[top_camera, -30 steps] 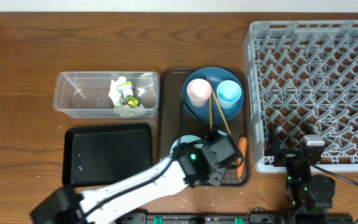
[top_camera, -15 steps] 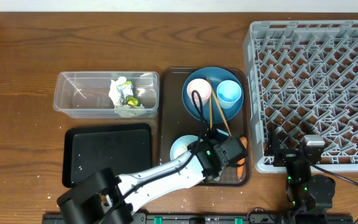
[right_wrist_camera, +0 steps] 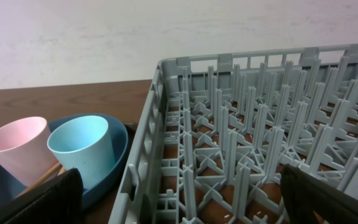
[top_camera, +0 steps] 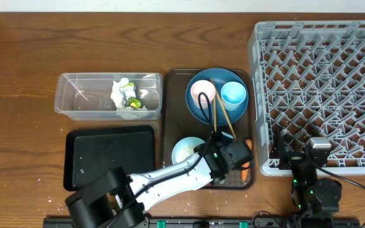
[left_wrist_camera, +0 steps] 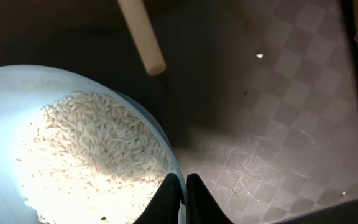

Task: Sort waste into correct bins and load items into the dishwasher rack
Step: 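Grasp the rim of the light-blue rice bowl with the left gripper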

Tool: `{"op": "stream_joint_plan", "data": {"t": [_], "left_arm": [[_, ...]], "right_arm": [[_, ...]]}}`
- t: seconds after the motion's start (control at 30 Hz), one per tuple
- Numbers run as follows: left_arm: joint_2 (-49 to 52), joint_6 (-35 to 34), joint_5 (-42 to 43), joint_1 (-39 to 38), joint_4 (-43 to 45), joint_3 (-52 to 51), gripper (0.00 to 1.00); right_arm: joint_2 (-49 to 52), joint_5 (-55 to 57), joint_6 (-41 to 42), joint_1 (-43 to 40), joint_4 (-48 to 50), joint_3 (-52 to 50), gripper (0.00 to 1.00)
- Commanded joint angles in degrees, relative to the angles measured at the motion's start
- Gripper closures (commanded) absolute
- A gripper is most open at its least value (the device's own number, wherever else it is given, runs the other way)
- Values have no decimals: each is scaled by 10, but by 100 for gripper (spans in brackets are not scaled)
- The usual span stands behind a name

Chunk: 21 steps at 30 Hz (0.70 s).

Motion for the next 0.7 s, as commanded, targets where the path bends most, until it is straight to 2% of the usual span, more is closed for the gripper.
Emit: {"op": "stream_joint_plan", "data": {"t": [0.0, 0.27, 0.43, 0.67], "left_arm": [[3, 1, -11, -1, -9, -3, 93], [-30, 27, -19, -1, -10, -3, 93], [-102, 34, -20, 6, -32, -3, 94], [-228, 43, -19, 64, -116, -3, 94]], "right_arm": [[0, 4, -3, 5, -2, -1, 1], [0, 4, -4, 5, -2, -1, 1], [0, 4, -4, 5, -2, -1, 1], [0, 4, -3, 5, -2, -1, 1]]}}
